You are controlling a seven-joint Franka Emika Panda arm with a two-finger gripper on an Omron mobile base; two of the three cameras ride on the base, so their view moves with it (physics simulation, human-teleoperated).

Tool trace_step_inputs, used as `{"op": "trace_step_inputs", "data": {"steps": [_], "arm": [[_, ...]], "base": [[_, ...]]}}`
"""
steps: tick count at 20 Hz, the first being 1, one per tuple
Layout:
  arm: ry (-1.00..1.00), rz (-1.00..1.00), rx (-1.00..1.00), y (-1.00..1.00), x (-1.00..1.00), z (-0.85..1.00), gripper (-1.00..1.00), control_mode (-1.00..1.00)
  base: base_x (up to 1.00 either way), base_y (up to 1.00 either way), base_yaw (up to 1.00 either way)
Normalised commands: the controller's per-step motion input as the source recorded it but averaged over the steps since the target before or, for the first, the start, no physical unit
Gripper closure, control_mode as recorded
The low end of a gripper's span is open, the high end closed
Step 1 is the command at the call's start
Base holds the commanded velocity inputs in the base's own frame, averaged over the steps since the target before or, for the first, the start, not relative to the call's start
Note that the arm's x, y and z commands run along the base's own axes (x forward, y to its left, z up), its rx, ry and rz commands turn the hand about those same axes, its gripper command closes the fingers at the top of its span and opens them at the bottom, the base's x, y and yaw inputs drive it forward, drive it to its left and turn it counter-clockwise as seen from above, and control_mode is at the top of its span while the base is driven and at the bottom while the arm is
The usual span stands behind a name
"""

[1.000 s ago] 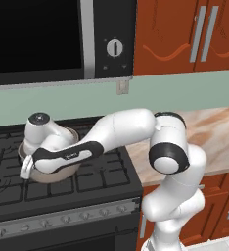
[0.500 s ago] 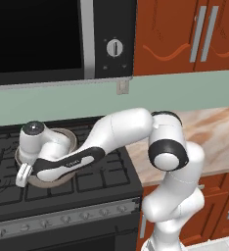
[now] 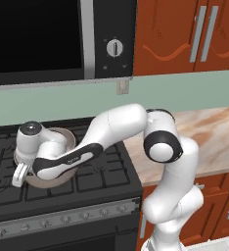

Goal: Turn on the sink faucet. Then move the avocado from the counter to the sink. Turn off the sink. Move the vegetable from the sink to the pot next to the stove. Finally move the pot to the front center burner.

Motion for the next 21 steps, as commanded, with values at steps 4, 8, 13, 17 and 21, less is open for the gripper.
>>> {"op": "trace_step_inputs", "data": {"steps": [4, 8, 13, 17, 21], "arm": [[-0.06, 0.10, 0.02, 0.00, 0.22, 0.00, 1.00, -1.00], [0.00, 0.04, 0.02, 0.00, 0.00, -0.20, -1.00, -1.00], [-0.08, 0.00, 0.01, -0.01, -0.05, -0.08, -1.00, -1.00], [-0.17, 0.00, -0.03, 0.04, -0.12, 0.28, -1.00, -1.00], [-0.17, 0.00, -0.09, 0.00, -0.16, 0.48, -1.00, -1.00]], "base": [[0.00, 0.00, 0.00], [0.00, 0.00, 0.00], [0.00, 0.00, 0.00], [0.00, 0.00, 0.00], [0.00, 0.00, 0.00]]}}
